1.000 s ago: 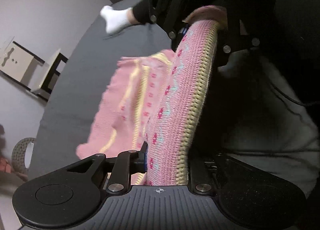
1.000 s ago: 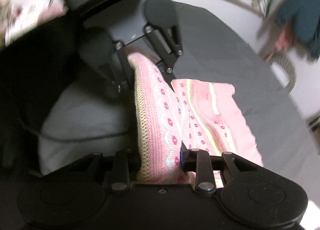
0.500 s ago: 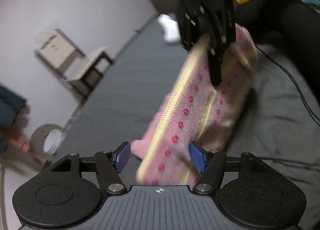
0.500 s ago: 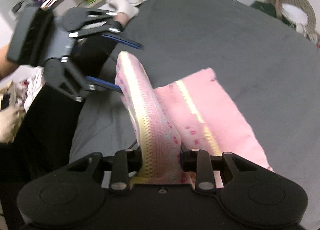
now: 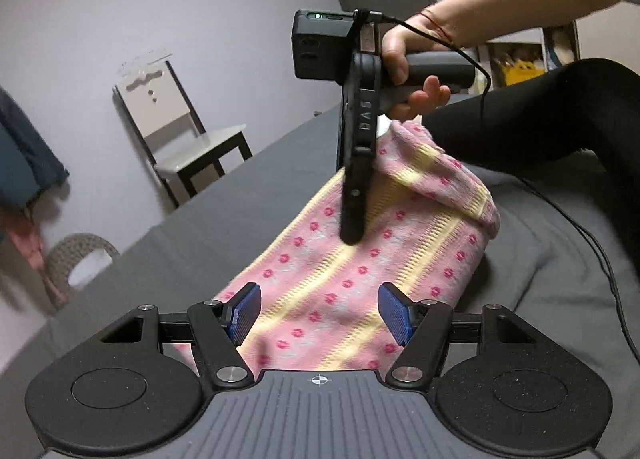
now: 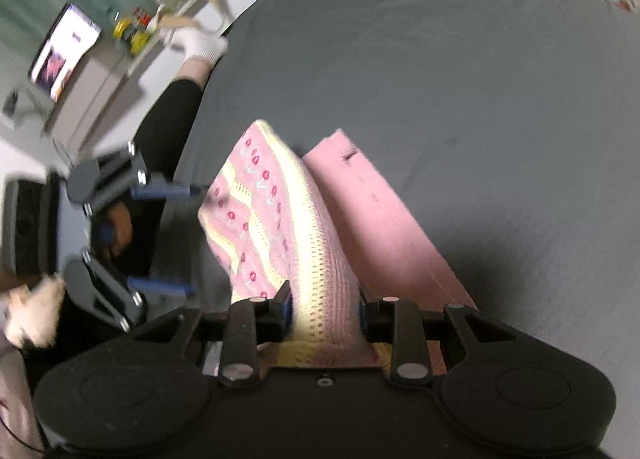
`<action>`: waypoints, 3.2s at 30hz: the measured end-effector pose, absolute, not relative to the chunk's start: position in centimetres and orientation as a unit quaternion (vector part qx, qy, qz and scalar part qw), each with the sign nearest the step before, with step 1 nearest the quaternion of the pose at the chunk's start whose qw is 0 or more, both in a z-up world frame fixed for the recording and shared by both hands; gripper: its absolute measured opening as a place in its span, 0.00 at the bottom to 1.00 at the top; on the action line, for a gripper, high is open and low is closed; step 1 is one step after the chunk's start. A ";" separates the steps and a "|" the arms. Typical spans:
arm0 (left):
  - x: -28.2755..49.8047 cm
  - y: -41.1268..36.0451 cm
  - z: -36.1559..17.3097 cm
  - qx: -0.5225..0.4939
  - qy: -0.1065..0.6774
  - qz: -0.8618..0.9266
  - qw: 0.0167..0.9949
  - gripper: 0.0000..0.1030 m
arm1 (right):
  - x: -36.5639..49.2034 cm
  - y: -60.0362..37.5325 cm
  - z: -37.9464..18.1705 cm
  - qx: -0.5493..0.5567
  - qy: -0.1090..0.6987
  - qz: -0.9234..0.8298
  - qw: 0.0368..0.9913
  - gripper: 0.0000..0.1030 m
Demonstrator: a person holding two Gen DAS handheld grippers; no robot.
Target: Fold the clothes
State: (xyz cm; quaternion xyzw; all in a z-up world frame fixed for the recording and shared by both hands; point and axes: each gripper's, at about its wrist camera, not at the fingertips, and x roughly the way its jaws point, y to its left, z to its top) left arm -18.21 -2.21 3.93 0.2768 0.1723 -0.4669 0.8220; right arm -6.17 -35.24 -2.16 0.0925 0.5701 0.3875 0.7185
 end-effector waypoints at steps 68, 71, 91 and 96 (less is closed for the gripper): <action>-15.4 -3.8 -3.2 0.097 0.280 -0.345 0.891 0.76 | -22.7 -37.4 -0.4 0.295 0.412 0.048 0.861 0.21; -15.5 -3.6 -3.2 0.096 0.278 -0.346 0.891 0.76 | -22.0 -37.4 -1.8 0.291 0.418 0.025 0.860 0.08; -15.7 -3.0 -3.6 0.090 0.270 -0.357 0.890 0.76 | -15.0 -38.5 1.0 0.238 0.439 -0.032 0.866 0.43; -15.7 -3.0 -3.7 0.082 0.270 -0.355 0.891 0.76 | -12.3 -38.1 -1.6 0.234 0.487 -0.036 0.841 0.09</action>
